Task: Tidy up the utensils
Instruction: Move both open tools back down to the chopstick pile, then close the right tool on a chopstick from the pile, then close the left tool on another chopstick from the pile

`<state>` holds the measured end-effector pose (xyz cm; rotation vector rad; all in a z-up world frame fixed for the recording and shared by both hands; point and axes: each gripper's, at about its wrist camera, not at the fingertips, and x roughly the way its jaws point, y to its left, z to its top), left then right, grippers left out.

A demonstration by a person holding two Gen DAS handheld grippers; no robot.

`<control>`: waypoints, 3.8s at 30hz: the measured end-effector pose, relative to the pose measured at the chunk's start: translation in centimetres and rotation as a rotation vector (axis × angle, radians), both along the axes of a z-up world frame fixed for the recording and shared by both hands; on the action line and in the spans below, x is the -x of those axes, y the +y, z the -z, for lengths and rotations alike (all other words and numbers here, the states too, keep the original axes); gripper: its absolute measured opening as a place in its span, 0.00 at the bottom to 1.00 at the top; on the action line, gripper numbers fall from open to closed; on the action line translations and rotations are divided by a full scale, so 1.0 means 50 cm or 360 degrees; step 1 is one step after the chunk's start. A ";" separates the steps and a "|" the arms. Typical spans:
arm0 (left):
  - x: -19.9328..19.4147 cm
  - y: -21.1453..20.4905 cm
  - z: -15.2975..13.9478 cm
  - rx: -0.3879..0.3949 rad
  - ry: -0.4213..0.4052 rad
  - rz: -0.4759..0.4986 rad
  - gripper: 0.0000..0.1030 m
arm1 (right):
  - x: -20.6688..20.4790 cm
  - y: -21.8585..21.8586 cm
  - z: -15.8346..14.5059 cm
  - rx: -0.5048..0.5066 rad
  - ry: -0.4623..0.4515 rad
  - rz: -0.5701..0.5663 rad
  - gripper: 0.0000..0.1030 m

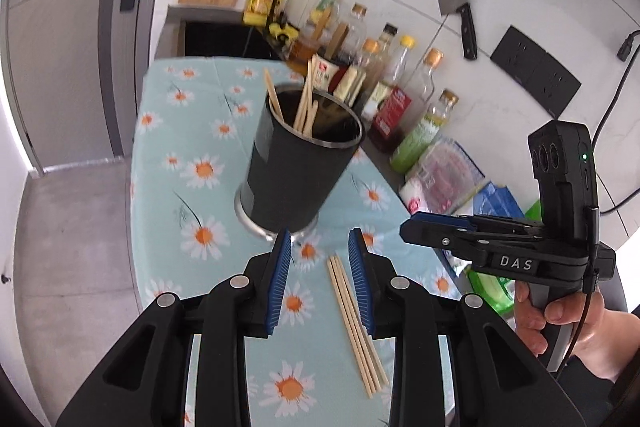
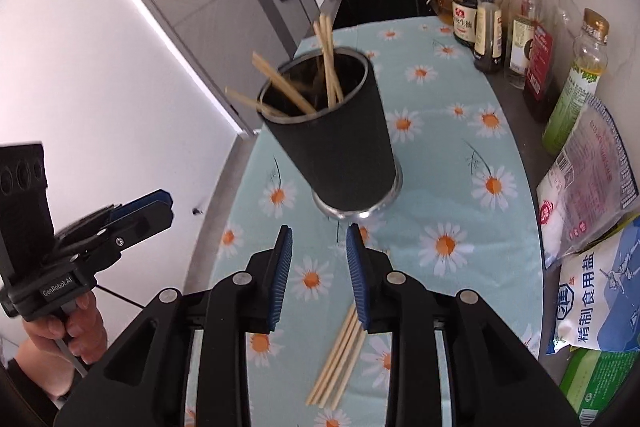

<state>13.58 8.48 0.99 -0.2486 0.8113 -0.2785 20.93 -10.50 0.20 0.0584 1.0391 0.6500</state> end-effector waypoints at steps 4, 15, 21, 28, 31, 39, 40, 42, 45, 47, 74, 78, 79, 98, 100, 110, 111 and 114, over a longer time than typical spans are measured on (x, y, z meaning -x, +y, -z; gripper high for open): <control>-0.003 -0.006 0.043 0.0000 0.0124 0.0020 0.28 | 0.002 0.010 0.049 0.0090 0.0110 -0.0002 0.29; -0.007 -0.017 0.147 0.0006 0.0402 0.0062 0.28 | -0.022 0.023 0.201 0.0383 0.0609 0.0050 0.29; -0.014 -0.003 0.175 -0.0002 0.0473 0.0047 0.28 | -0.031 0.020 0.260 0.0441 0.0794 0.0130 0.29; -0.018 0.002 0.200 0.0003 0.0536 0.0043 0.28 | -0.031 0.035 0.274 0.0497 0.0824 0.0163 0.18; -0.021 0.002 0.205 0.0004 0.0551 0.0042 0.28 | -0.033 0.045 0.280 0.0546 0.0807 0.0180 0.15; -0.033 0.006 0.216 0.0017 0.0583 0.0023 0.28 | 0.003 0.135 0.284 0.0848 0.0644 0.0172 0.19; -0.033 0.008 0.219 0.0022 0.0591 0.0017 0.28 | 0.004 0.141 0.285 0.0858 0.0644 0.0183 0.19; -0.032 0.014 0.227 0.0026 0.0612 -0.0003 0.28 | 0.004 0.144 0.287 0.0853 0.0656 0.0190 0.17; -0.030 0.019 0.237 0.0029 0.0646 -0.0027 0.28 | 0.003 0.146 0.292 0.0869 0.0650 0.0177 0.11; -0.032 0.019 0.241 0.0028 0.0666 -0.0039 0.28 | -0.005 0.139 0.284 0.0887 0.0647 0.0175 0.09; -0.124 -0.161 0.274 -0.0164 0.0986 0.0007 0.28 | -0.058 -0.141 0.201 0.0280 0.0817 0.0181 0.05; -0.129 -0.188 0.282 -0.0257 0.1013 0.0031 0.26 | -0.046 -0.151 0.187 0.0265 0.0823 0.0161 0.05; -0.128 -0.195 0.287 -0.0263 0.1026 0.0049 0.26 | -0.041 -0.153 0.183 0.0263 0.0822 0.0158 0.05; -0.125 -0.202 0.300 -0.0386 0.1066 -0.0016 0.16 | -0.038 -0.151 0.186 0.0265 0.0830 0.0075 0.05; -0.125 -0.207 0.304 -0.0383 0.1074 -0.0012 0.16 | -0.039 -0.151 0.186 0.0267 0.0838 0.0069 0.05; -0.146 -0.259 0.311 -0.0508 0.1119 -0.0044 0.16 | -0.043 -0.134 0.190 0.0282 0.0829 0.0041 0.05; -0.147 -0.265 0.311 -0.0531 0.1118 -0.0044 0.16 | -0.043 -0.132 0.191 0.0284 0.0825 0.0037 0.05; -0.150 -0.280 0.311 -0.0596 0.1105 -0.0046 0.10 | -0.041 -0.122 0.197 0.0286 0.0834 0.0020 0.05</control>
